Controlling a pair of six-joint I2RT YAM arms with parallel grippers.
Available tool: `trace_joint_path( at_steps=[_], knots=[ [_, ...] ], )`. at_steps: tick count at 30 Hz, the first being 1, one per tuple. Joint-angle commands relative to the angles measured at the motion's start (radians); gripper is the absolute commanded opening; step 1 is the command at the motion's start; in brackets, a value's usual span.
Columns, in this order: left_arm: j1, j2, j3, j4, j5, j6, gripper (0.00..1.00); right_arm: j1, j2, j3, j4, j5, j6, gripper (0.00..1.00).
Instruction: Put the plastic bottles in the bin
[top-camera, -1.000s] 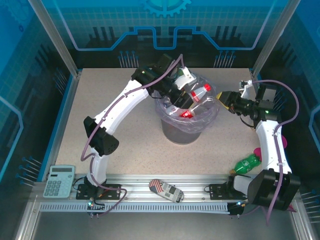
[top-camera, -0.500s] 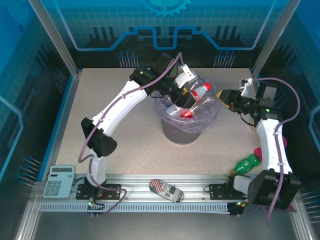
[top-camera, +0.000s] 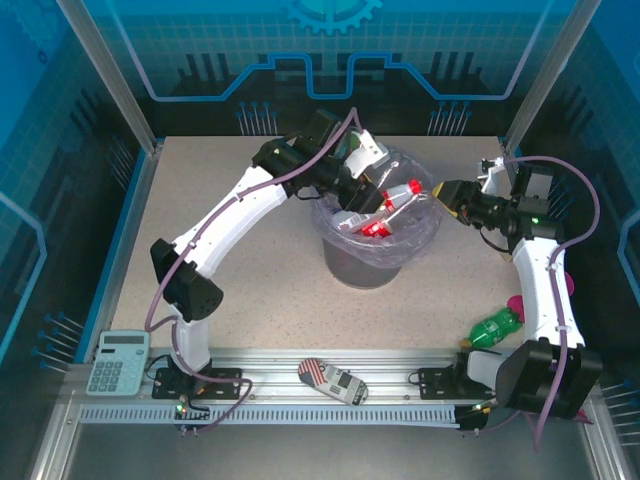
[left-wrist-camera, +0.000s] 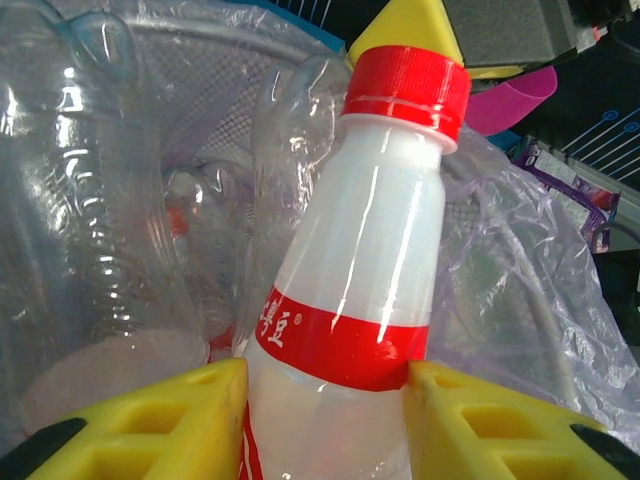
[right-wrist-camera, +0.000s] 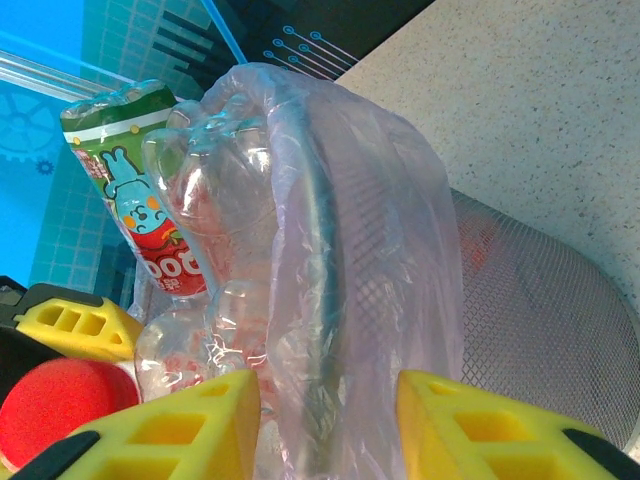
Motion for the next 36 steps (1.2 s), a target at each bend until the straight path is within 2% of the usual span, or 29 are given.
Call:
trace_joint_path(
  at_steps=[1,6,12,19,24,29,32,36],
  knots=[
    [-0.005,-0.033,-0.075,-0.023,-0.031,-0.017,0.42,0.021,0.003,0.005,-0.014,-0.001,-0.019,0.41],
    [0.002,-0.047,-0.094,0.004,-0.031,-0.038,0.42,0.034,0.012,0.012,-0.009,0.001,-0.014,0.41],
    [0.035,-0.080,-0.068,0.085,0.008,-0.107,0.56,0.047,0.018,0.039,-0.004,0.009,-0.001,0.42],
    [0.090,-0.136,-0.079,0.178,0.022,-0.188,0.67,0.056,0.028,0.050,-0.002,0.025,0.018,0.41],
    [0.212,-0.238,-0.229,0.374,0.033,-0.377,0.72,0.076,0.028,0.023,0.010,0.037,0.029,0.39],
    [0.314,-0.347,-0.385,0.467,0.021,-0.444,0.75,0.116,0.038,-0.005,0.060,0.049,0.070,0.36],
    [0.361,-0.412,-0.475,0.468,-0.030,-0.443,0.75,0.151,0.053,-0.006,0.074,0.066,0.079,0.36],
    [0.424,-0.499,-0.610,0.429,-0.172,-0.432,0.75,0.192,0.075,-0.009,0.105,0.084,0.099,0.36]
  ],
)
